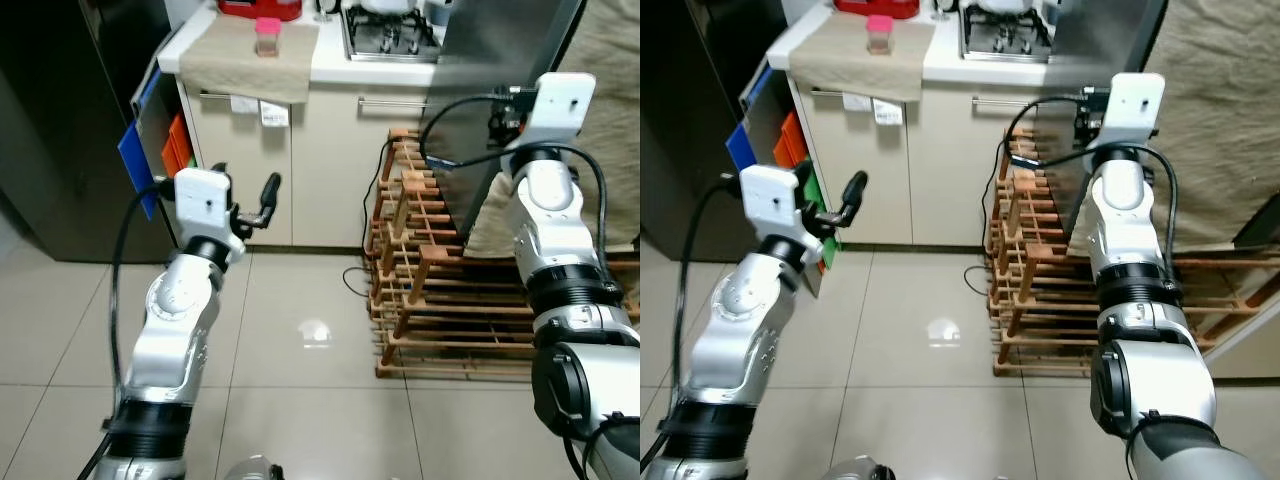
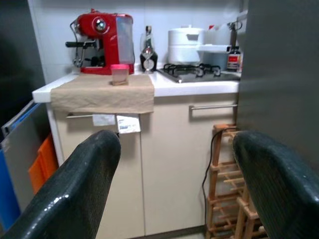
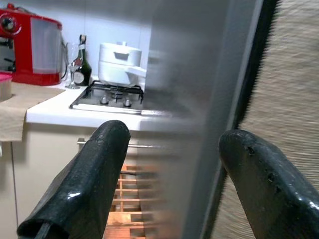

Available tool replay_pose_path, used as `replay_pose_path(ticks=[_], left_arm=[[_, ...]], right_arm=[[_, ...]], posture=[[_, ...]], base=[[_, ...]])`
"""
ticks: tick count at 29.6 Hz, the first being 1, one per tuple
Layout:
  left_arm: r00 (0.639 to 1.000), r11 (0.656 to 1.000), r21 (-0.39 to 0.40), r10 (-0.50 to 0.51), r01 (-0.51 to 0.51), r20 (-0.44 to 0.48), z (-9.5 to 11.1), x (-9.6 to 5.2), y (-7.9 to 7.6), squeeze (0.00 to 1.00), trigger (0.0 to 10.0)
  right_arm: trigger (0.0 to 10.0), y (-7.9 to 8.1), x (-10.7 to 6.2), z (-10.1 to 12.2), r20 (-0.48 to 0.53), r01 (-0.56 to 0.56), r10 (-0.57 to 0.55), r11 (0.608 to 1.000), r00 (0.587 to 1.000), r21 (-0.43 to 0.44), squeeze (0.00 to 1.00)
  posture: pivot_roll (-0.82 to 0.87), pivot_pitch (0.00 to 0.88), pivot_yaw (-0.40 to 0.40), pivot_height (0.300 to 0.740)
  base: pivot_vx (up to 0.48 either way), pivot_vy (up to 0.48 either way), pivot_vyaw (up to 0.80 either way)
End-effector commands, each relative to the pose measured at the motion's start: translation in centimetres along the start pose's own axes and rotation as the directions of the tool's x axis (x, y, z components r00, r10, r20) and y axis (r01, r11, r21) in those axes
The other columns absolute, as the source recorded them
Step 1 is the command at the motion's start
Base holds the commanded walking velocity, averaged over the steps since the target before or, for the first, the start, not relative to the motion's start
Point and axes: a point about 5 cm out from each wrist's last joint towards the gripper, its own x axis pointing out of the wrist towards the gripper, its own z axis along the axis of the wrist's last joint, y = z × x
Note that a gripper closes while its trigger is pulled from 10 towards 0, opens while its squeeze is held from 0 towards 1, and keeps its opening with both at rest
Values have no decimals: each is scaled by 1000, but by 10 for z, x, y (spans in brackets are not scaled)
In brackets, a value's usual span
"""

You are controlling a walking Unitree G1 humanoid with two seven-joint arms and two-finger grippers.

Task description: Restocking fridge

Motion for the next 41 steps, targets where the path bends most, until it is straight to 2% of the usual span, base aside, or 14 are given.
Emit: replay_pose_path(ticks=[1, 7, 8, 12, 15, 18, 22, 24, 29, 32, 34, 36, 39, 41], left_arm=[[1000, 1000, 14, 0, 0, 2, 6, -5, 1, 0, 10000], [1000, 1000, 26, 4, -4, -24, 9, -11, 4, 0, 10000], [1000, 1000, 31, 4, -3, -25, 10, -12, 5, 0, 10000], [999, 999, 41, 5, -3, -32, 13, -16, 7, 0, 10000], [999, 999, 41, 3, -2, -42, 12, -19, 8, 0, 10000], [998, 1000, 27, -3, 5, -60, 6, -20, 5, 0, 10000], [998, 998, -34, -51, 49, -45, 3, -15, -5, 0, 10000], [997, 996, -52, -69, 67, -40, 3, -14, -8, 0, 10000], [973, 968, -104, -230, 228, -7, 3, -4, -34, 0, 10000], [966, 958, -124, -259, 258, 1, 4, -3, -40, 0, 10000], [947, 925, -204, -319, 321, 41, 12, -7, -48, 0, 10000], [936, 911, -219, -349, 350, 45, 13, -9, -51, 0, 10000], [901, 877, -210, -430, 432, 59, 19, -16, -62, 0, 10000], [894, 874, -191, -443, 447, 61, 21, -17, -64, 0, 10000]], right_arm=[[10000, -2, 4, 7, 24, 7, -7, 1000, 1000, -11, 0], [10000, -3, 7, 9, 31, 13, -13, 1000, 999, -17, 0], [10000, 2, 6, 11, 45, -8, 8, 1000, 999, -6, 0], [10000, 24, -7, 16, 123, -124, 128, 992, 984, -37, 0], [10000, 24, -18, 11, 131, -115, 120, 992, 984, -48, 0], [10000, 2, -34, -4, 89, 56, -53, 998, 995, -25, 0], [10000, -22, -39, -9, 66, 217, -218, 976, 974, 24, 0], [10000, -26, -39, -9, 65, 244, -245, 969, 967, 26, 0], [10000, -53, -33, -2, 77, 325, -322, 945, 944, -33, 0], [10000, -56, -27, 2, 77, 325, -321, 944, 944, -51, 0], [10000, -55, -21, 4, 74, 320, -316, 946, 946, -53, 0], [10000, -54, -19, 4, 72, 320, -316, 946, 946, -53, 0], [10000, -51, -14, 3, 57, 313, -310, 948, 949, -55, 0], [10000, -50, -11, 3, 52, 308, -305, 950, 951, -58, 0]], posture=[[108, 110, -15, 740], [118, 134, -9, 740], [121, 138, -12, 740], [112, 145, -8, 740], [101, 148, -6, 740], [76, 142, 7, 740], [41, 108, 29, 740], [41, 108, 29, 740], [-6, 87, 27, 740], [0, 97, 29, 740], [15, 110, 34, 740], [22, 115, 35, 740], [48, 133, 35, 740], [56, 139, 36, 740]], base=[[0, 0, 0], [0, 0, 0], [0, 0, 0], [0, 0, 0], [0, 0, 0], [0, 0, 0], [0, 0, 0], [0, 0, 0], [0, 0, 0], [0, 0, 0], [0, 0, 0], [0, 0, 0], [0, 0, 0], [0, 0, 0]])
